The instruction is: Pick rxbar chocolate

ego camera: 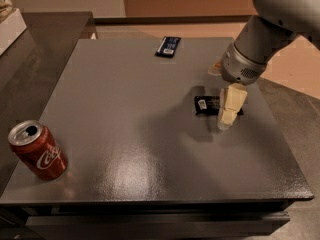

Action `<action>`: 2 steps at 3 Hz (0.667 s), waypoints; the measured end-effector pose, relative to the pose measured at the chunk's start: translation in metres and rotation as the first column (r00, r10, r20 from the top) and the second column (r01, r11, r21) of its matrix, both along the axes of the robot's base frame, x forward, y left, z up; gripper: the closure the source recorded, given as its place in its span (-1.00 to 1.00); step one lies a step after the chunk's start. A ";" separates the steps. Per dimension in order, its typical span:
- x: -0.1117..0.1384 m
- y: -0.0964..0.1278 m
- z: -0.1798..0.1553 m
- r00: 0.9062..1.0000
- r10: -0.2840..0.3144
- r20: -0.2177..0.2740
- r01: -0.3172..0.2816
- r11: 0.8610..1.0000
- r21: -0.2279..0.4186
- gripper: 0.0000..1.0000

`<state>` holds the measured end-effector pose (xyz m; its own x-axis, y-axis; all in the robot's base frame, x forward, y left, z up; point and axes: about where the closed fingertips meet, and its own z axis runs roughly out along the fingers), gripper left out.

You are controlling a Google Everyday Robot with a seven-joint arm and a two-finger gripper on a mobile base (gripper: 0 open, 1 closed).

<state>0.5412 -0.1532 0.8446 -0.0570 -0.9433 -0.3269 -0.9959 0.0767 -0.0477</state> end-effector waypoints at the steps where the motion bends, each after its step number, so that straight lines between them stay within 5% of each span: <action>1: 0.001 0.000 -0.008 1.000 0.007 -0.012 -0.007 1.000 -0.008 -0.63; 2: 0.002 0.000 -0.013 1.000 0.011 -0.020 -0.011 1.000 -0.013 -0.19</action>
Offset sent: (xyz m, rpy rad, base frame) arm 0.0014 -0.0029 -0.0172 -0.0215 0.0316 0.0131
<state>0.5432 -0.1531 0.8315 -0.0533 -0.9483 -0.3129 -0.9974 0.0654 -0.0286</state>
